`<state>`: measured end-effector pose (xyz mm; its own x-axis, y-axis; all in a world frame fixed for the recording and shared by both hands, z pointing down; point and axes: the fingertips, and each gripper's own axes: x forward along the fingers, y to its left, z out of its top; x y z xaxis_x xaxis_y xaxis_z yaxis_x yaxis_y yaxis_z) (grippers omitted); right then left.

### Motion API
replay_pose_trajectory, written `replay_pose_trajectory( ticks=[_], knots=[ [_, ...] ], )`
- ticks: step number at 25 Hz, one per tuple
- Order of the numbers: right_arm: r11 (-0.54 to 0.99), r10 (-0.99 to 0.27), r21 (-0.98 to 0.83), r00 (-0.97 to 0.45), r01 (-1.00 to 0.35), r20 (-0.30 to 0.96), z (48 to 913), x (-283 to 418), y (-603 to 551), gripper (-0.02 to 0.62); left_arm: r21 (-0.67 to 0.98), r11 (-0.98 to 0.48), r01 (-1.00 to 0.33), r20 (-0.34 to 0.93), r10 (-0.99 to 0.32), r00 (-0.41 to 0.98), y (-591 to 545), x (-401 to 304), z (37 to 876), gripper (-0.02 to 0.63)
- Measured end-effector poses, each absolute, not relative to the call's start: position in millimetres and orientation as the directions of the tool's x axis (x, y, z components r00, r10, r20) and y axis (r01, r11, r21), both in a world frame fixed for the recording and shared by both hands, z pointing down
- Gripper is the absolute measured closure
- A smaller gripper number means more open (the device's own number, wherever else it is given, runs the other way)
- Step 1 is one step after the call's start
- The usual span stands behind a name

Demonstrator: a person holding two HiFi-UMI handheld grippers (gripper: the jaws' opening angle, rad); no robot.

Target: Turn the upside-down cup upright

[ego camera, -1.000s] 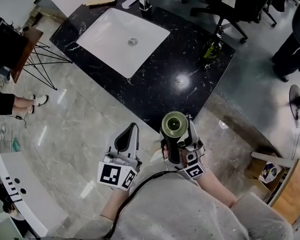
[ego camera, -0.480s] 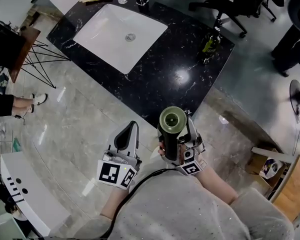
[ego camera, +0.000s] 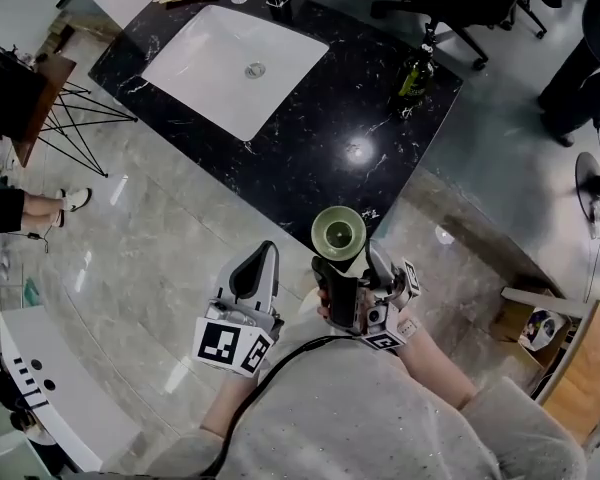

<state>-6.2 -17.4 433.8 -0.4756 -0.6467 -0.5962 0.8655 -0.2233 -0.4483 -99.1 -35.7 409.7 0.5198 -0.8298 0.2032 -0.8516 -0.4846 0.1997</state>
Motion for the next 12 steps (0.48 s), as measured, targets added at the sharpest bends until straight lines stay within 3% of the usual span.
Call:
replay_pose_trajectory(
  ticks=[12],
  knots=[
    [-0.191, -0.676, -0.498, -0.481, 0.846, -0.558, 445.4, 0.2, -18.0, 0.236, 0.192, -0.520, -0.832, 0.169, -0.818, 0.550, -21.6, -93.3, 399.9, 0.597]
  ],
)
